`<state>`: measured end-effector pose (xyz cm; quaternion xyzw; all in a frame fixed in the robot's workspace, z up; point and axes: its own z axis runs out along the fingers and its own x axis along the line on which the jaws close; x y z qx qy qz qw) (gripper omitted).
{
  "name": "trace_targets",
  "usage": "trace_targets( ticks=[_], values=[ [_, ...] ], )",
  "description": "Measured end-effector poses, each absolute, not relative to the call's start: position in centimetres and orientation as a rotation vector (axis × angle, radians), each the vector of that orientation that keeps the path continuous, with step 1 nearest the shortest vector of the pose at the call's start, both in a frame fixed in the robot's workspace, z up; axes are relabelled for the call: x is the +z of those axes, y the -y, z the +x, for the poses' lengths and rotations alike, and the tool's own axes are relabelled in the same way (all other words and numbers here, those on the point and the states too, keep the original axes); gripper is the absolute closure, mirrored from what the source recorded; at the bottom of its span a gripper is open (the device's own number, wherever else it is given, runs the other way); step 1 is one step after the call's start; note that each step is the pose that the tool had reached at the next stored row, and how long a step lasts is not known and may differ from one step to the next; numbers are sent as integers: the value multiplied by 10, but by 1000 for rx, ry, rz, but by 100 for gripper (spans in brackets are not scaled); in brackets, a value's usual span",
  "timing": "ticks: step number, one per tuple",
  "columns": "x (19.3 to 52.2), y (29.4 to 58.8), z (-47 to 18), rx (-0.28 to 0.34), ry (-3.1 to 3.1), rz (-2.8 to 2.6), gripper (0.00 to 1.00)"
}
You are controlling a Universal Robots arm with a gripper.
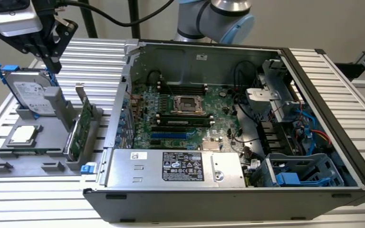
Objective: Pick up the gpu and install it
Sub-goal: 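Reach for the gpu, then pick up the gpu and move the gpu toward the slot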
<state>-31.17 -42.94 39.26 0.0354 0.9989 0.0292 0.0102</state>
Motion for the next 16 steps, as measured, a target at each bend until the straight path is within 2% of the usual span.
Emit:
trace_targets(
  ticks=[16],
  values=[
    [393,445,-312,91,-3118,111,100]
  ],
)
